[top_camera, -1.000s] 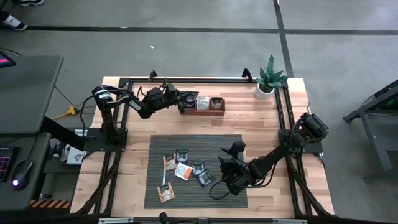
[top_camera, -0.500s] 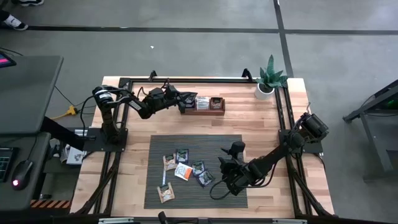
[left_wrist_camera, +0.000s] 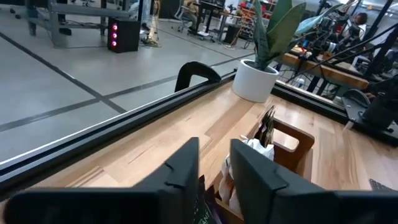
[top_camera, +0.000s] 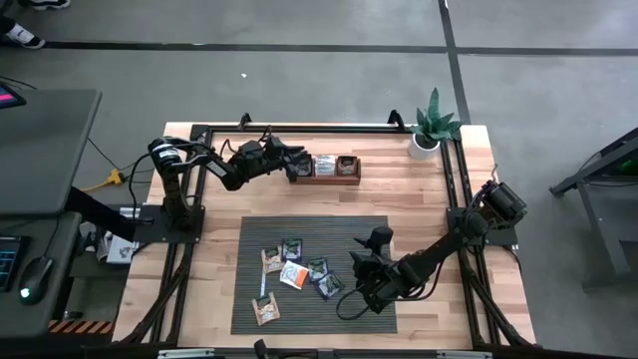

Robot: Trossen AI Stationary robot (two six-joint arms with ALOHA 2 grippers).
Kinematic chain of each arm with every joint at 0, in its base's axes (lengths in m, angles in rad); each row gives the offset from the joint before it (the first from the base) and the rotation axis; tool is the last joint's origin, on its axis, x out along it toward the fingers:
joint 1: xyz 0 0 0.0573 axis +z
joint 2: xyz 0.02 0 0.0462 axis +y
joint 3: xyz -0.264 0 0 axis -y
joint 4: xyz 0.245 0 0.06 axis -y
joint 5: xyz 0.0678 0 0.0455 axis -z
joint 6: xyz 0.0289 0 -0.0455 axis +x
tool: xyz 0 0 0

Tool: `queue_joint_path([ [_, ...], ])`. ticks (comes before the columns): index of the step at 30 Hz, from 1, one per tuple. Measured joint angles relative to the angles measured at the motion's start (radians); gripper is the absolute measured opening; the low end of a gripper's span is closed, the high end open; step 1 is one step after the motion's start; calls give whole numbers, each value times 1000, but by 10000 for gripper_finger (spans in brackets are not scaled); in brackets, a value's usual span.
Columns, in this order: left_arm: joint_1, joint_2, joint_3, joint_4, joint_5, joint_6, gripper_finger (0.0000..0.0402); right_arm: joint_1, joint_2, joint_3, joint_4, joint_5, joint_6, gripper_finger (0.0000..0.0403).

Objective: Pick & Place Tea
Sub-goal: Put the purple tea bag into the left compartment of the wooden organizer

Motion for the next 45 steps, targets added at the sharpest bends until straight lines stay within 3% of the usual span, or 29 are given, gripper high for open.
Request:
queue_joint_path([
  [5,0,0,0,7,17,0,141,0,0,0,0,-4,0,204],
  [11,0,-28,-1,37,102,0,144,0,0,0,0,-5,-1,204],
  [17,-9,-82,-36,30,176,-28,110,0,0,0,0,-32,-1,205],
  [24,-113,-149,-116,31,188,-34,12,-18,0,0,7,-118,-7,200],
  [34,-444,-158,-161,11,-33,-34,3,-57,0,0,166,-325,-91,199],
  [40,-685,-158,-141,-18,-167,-34,1,-57,0,0,180,-364,-116,195],
  [45,-854,-158,-30,-229,-324,-34,0,-58,0,0,180,-359,-113,195],
])
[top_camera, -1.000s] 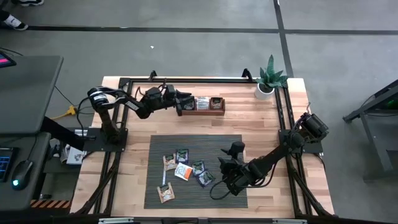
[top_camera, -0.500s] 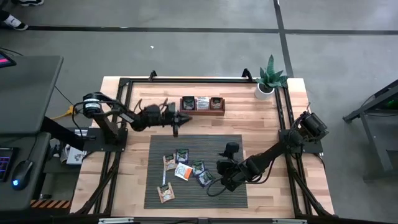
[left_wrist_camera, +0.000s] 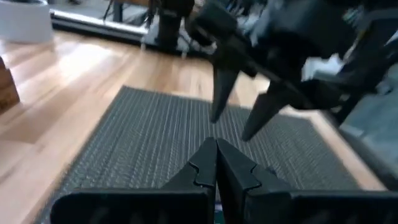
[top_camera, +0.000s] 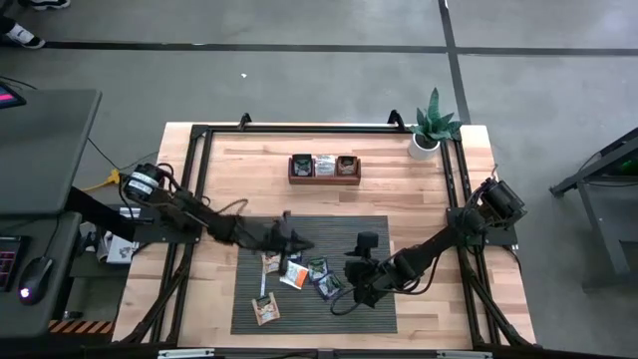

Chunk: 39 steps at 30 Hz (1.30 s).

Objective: Pick & Place Tea
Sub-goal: Put the purple tea bag into the left compartment of the wooden organizer

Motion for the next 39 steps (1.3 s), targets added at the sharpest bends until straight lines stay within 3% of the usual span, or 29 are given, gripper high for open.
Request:
queue_joint_path([
  [4,-92,3,141,-256,-144,0,0,-1,0,0,0,1,30,195],
  [9,-164,69,298,-467,-207,-50,0,0,0,0,-3,-24,89,195],
  [23,-287,299,450,-476,-304,-328,0,15,0,0,-18,-75,168,194],
  [34,-313,302,512,-656,-342,-443,0,33,0,0,-16,-133,227,194],
  [39,-312,302,512,-662,-333,-448,0,35,0,0,5,-137,227,194],
])
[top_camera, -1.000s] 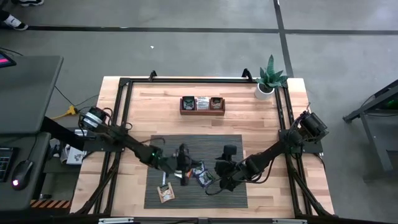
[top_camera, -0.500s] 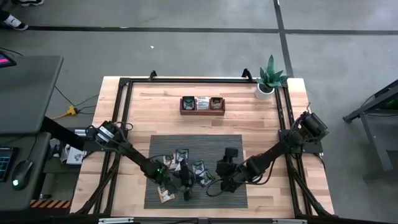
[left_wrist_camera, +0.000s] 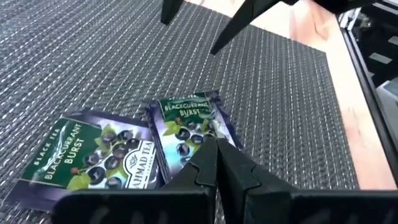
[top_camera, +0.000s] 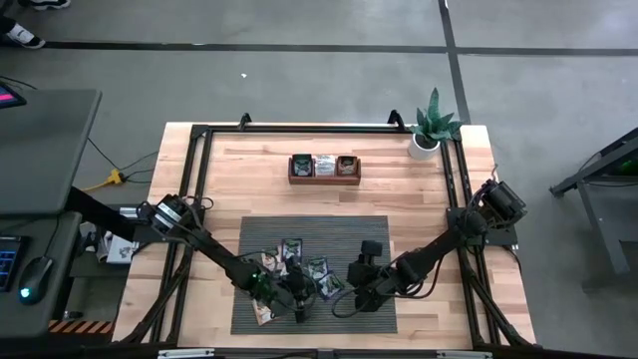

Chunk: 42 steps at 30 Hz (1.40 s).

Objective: Pick & Place Tea
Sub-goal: Put the purple tea bag into the left compartment of the wooden organizer

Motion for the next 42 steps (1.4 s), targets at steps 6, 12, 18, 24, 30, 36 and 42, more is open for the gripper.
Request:
queue_joint_path([
  [6,0,26,-1,-5,-10,1,0,0,0,0,3,2,0,194],
  [12,1,76,2,13,-18,-58,0,0,0,0,3,3,0,194],
  [18,1,105,6,-8,-44,-131,0,0,0,0,8,-39,46,194],
  [24,1,108,5,-51,-44,-157,0,-1,0,0,45,-118,301,194],
  [30,1,109,4,-52,-44,-155,0,-7,0,0,44,-126,540,204],
  [36,1,110,3,-52,-42,-153,0,-32,0,0,45,-196,616,220],
  [42,1,110,2,-56,-42,-146,0,-71,0,0,54,-262,658,232],
])
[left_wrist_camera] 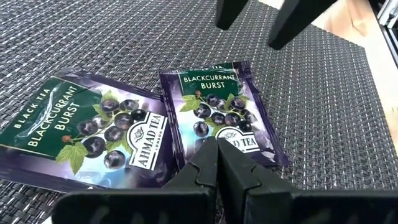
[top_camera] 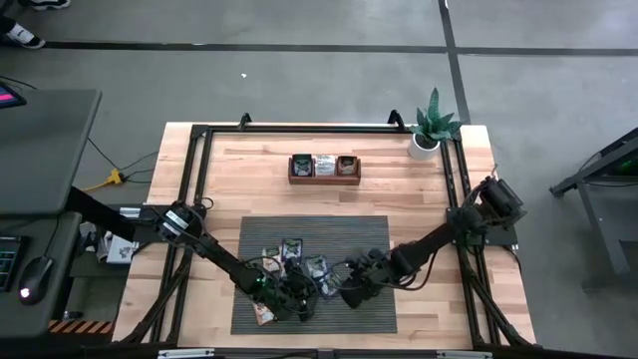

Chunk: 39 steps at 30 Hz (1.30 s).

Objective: Pick & Place Tea
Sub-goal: Put the purple tea bag into the left compartment of the wooden organizer

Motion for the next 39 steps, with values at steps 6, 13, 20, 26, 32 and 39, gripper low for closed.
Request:
queue_joint_path([
  [6,0,0,-1,-1,-4,11,0,-43,1,0,49,-69,15,233],
  [13,0,0,-2,-3,-18,19,0,-69,1,0,57,-105,42,233],
  [20,0,0,-2,-3,-19,19,0,-68,35,0,52,-127,93,233],
  [26,0,0,-3,-6,-24,23,0,-68,91,2,151,-149,101,233],
  [32,0,0,-3,-7,-26,23,0,-69,101,1,211,-154,95,233],
  [39,0,0,-3,-7,-25,23,0,-69,103,0,234,-178,59,226],
])
